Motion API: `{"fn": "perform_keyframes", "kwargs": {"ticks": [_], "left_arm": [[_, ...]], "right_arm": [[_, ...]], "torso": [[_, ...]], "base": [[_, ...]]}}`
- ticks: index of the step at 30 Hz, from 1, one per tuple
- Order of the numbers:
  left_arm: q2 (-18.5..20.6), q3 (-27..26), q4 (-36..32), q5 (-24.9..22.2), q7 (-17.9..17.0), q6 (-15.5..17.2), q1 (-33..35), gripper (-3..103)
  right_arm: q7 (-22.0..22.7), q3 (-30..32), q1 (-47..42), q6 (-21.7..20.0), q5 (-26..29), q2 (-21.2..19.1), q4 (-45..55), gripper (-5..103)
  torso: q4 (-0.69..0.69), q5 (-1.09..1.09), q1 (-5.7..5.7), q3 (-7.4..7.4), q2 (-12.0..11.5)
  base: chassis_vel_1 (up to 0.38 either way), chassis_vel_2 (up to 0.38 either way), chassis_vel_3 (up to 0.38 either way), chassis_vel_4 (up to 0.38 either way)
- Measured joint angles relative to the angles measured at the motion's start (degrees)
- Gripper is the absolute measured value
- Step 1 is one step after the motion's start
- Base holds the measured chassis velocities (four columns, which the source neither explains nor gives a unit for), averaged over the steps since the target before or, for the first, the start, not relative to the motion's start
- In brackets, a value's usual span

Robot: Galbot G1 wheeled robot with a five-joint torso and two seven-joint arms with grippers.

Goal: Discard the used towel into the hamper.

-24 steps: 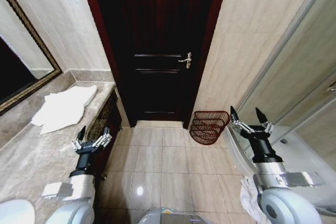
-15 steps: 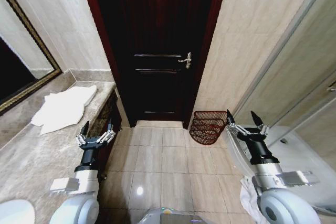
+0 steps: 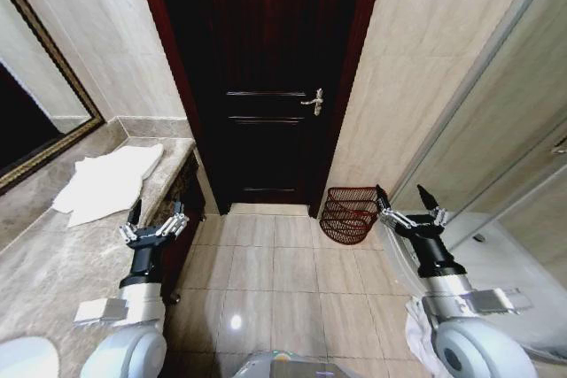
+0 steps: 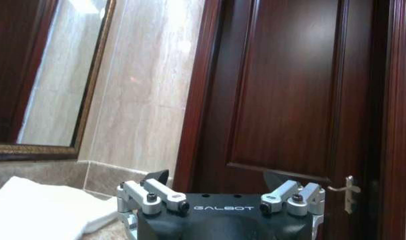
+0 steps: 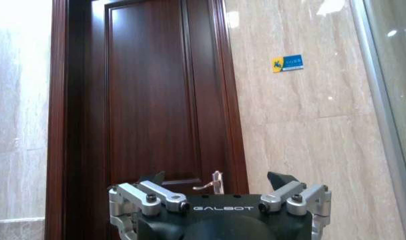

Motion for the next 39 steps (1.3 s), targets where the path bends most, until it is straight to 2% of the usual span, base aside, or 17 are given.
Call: {"fn": "perform_keyframes", "kwargs": {"ticks": [10, 39], "left_arm": [[0.02, -0.3, 0.79, 0.72, 0.15, -0.7, 0.85, 96], [0.04, -0.61, 1.57, 0.69, -0.23, -0.69, -0.29, 96]], "right_arm": [[-0.39, -0.09, 0.27, 0.21, 0.12, 0.64, 0.0, 100], [-1.01, -0.04, 1.39, 1.12, 0.46, 0.34, -0.01, 100]], "torso": [[0.0, 0.0, -0.01, 0.0, 0.01], [0.01, 0.0, 0.0, 0.0, 0.01]], "base": [[-0.028, 0.017, 0.021, -0.022], [-0.102, 0.095, 0.097, -0.102]]}}
